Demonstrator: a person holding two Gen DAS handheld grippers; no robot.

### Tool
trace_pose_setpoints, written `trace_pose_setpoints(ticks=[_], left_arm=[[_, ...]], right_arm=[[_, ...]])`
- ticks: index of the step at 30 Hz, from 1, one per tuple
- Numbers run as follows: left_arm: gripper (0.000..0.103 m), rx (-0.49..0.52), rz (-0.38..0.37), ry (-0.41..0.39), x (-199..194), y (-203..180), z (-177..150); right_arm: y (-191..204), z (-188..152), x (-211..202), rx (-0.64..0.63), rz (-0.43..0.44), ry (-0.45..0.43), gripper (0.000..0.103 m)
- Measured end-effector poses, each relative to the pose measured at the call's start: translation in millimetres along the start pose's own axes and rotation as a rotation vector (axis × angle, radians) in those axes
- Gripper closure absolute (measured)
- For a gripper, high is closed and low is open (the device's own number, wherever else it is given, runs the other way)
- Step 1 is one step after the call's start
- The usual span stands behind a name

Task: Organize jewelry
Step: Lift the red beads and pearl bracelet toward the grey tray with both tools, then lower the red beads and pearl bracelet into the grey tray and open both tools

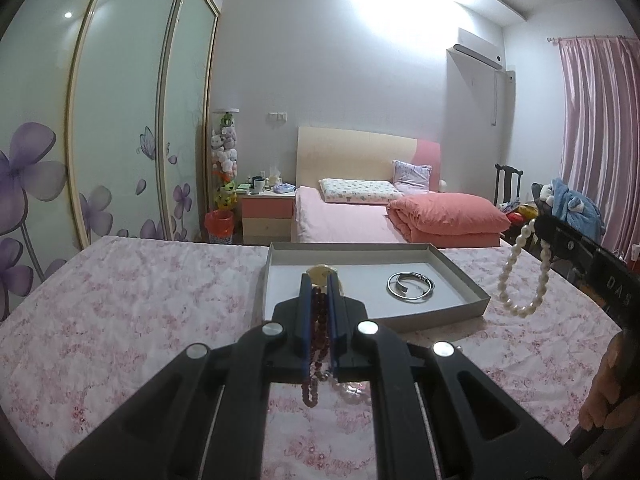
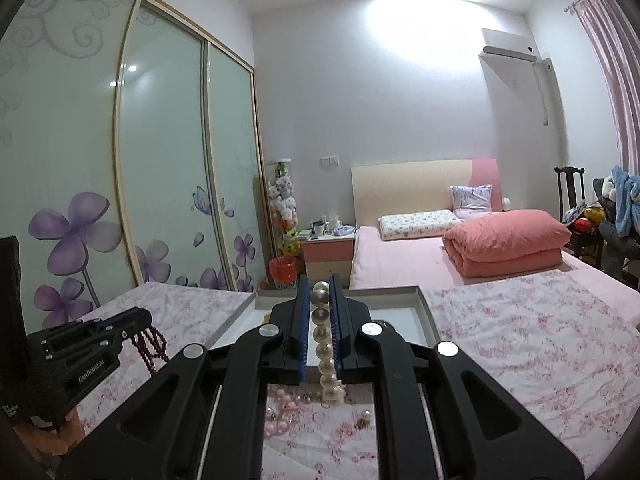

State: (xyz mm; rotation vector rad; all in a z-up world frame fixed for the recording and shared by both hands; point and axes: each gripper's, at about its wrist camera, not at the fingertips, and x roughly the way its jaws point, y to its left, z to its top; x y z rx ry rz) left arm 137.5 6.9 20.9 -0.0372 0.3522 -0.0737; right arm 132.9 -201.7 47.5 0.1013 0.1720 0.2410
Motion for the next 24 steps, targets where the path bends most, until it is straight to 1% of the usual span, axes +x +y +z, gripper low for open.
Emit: trace_pose_setpoints(ticks=[10, 16, 20, 24], left_arm=[[0.095, -0.008, -0.008, -0.003, 13, 2, 13], [0.095, -0.027, -0.015, 0.002, 38, 4, 30], [0.095, -0.051, -0.016, 0.007, 62, 7, 43], [0.095, -0.049, -0.017, 0.015, 88, 8, 51]], right_arm=[[1, 11, 14, -0.02, -0.015, -0.039, 0.093], [0, 22, 36, -0.035, -0.029, -0.062, 0.093], [-1, 28, 58, -0.044, -0.045, -0.065, 0.093], [-9, 26, 87, -0.024, -0.052, -0.038, 0.093]])
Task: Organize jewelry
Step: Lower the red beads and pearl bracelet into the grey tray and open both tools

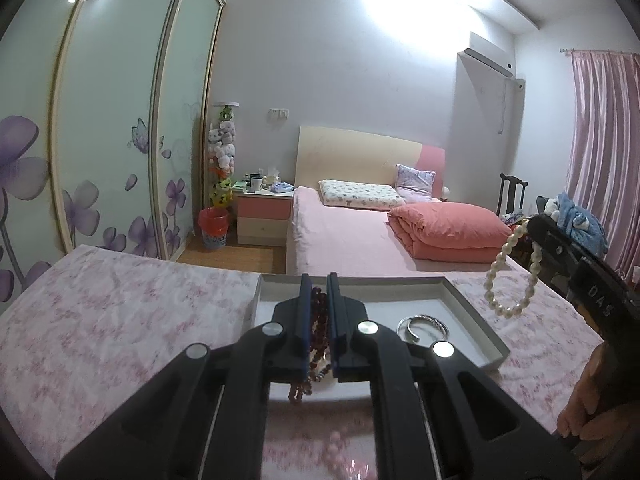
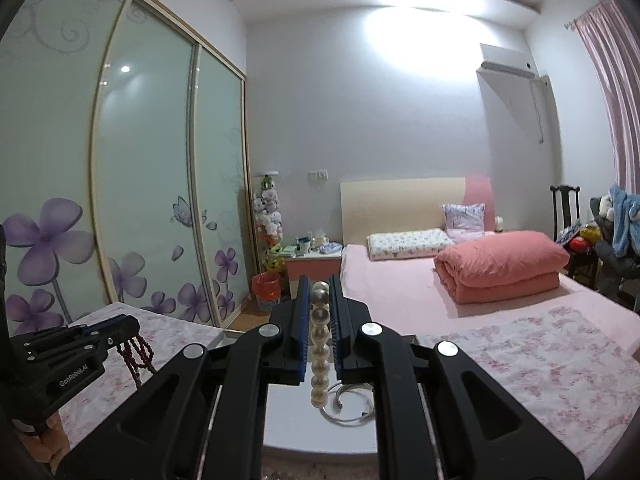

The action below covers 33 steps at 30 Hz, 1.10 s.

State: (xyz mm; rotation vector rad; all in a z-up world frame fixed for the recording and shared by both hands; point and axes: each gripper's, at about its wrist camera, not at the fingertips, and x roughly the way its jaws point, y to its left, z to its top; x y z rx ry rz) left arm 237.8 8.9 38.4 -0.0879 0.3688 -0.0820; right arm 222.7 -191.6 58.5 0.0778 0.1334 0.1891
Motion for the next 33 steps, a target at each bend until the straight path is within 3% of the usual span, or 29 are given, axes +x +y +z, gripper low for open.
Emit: trace_pose_setpoints(ticks=[12, 20, 21, 22, 23, 25, 29, 33], left_arm=[[0.095, 0.007, -0.041, 0.071, 75, -9, 4], [0.095, 0.002, -0.042, 0.124, 110, -6, 0], [0.095, 0.003, -0.046, 0.13, 113, -6, 0], [0.095, 0.004, -0.047, 0.135, 116, -7, -1], [0.095, 0.007, -0.048, 0.142, 118, -8, -2], [0.094, 0.007, -0.046, 0.147, 121, -8, -3], [0.086, -0.009, -0.032, 0.132, 118, -5, 1], [0.086, -0.014, -0.02, 0.116, 109, -2, 6]], right_arm=[[-5, -29, 89, 0.07, 0.045, 0.191, 0.093], [-14, -45, 120, 0.129, 0.018, 0.306, 0.092], [-15, -45, 121, 0.134, 0.018, 0.315, 0.09], [-16, -45, 122, 0.138, 0.017, 0.322, 0.079], [-17, -44, 122, 0.14, 0.015, 0.323, 0.059], [-17, -42, 117, 0.13, -0.001, 0.301, 0.046], [-18, -35, 109, 0.107, -0.013, 0.281, 0.046], [-23, -30, 99, 0.114, -0.019, 0.261, 0.046]])
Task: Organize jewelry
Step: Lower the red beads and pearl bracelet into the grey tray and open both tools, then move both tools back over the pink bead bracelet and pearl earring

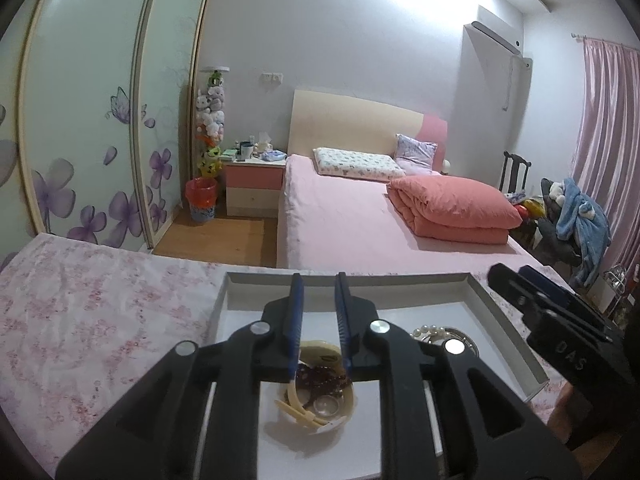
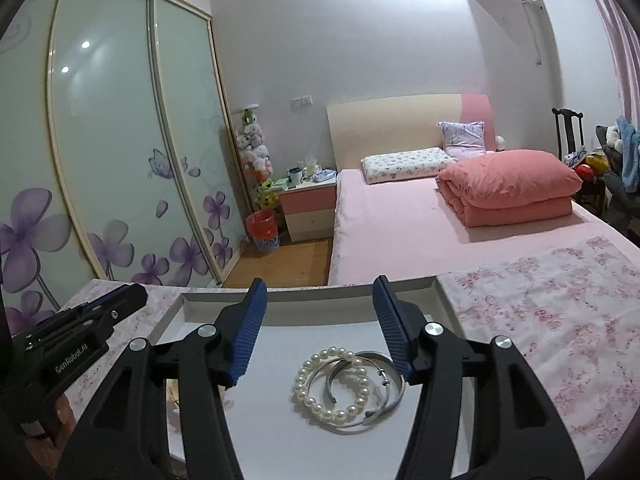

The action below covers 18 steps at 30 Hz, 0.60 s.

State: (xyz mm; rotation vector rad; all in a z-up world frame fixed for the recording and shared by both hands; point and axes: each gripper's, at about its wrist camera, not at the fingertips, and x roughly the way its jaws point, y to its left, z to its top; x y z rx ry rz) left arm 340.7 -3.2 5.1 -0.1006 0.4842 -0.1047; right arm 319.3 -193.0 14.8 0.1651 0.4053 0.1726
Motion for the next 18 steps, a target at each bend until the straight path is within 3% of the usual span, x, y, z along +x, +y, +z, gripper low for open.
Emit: trace_pose_setpoints(ticks=[7, 10, 14, 18], left_arm=[[0.084, 0.007, -0.004, -0.008, -26, 2, 0], [0.077, 0.01, -0.021, 0.009, -42, 5, -9], [0.067, 0.015, -0.069, 0.096, -59, 9, -38], [0.066, 0.041, -0.133, 0.226, -60, 7, -71]], right_arm=[[-1, -1, -21, -0.013, -0.001, -0.015, 0.046], [-2, -5, -35, -0.023, 0.005, -0.013, 0.046], [-4, -19, -57, -0.049, 0.01, 0.017, 0.046], [-9, -38, -75, -0.052, 0.018, 0.056, 0.046]])
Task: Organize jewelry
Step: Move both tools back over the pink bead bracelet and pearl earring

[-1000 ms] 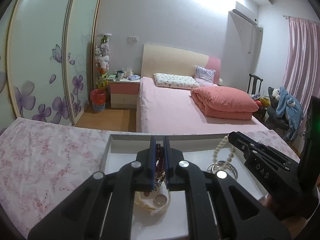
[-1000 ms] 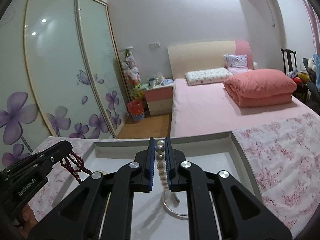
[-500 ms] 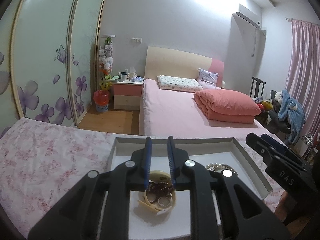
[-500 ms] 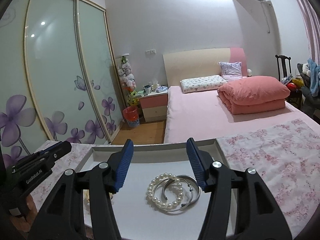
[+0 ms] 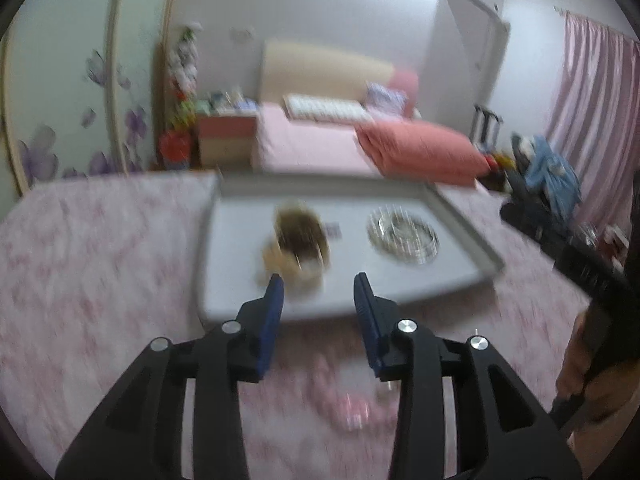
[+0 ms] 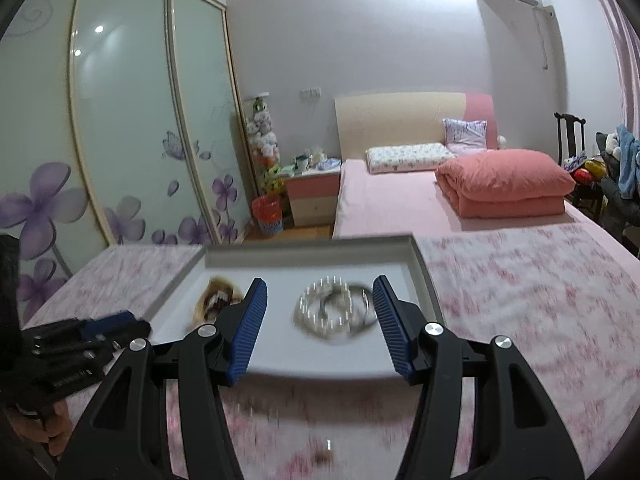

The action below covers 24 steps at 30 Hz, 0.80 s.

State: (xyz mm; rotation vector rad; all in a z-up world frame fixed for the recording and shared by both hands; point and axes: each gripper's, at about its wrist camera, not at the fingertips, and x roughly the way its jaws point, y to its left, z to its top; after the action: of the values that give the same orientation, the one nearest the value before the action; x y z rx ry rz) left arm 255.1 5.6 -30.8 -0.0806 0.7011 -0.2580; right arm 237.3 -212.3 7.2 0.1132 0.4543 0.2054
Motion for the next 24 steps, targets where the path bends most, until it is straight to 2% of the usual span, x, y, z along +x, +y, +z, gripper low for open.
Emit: trace_pose_setpoints(ticks=[4, 12, 17, 24], left_arm=[[0.066, 0.036, -0.003, 0.097, 15, -7, -23], [0.066, 0.061, 0.015, 0.207, 40, -13, -36], [0.068, 0.094, 0.053, 0.214, 45, -19, -36], [0.084, 0.12, 0.129, 0.215, 46, -23, -36]], right_arm=[[-5, -16, -13, 0.015, 0.003, 0.039, 0.046], [-7, -32, -27, 0.014, -0.003, 0.064, 0.046], [-10, -34, -28, 0.018, 0.001, 0.069, 0.046], [-14, -38, -28, 0.031, 0.003, 0.075, 0.046]])
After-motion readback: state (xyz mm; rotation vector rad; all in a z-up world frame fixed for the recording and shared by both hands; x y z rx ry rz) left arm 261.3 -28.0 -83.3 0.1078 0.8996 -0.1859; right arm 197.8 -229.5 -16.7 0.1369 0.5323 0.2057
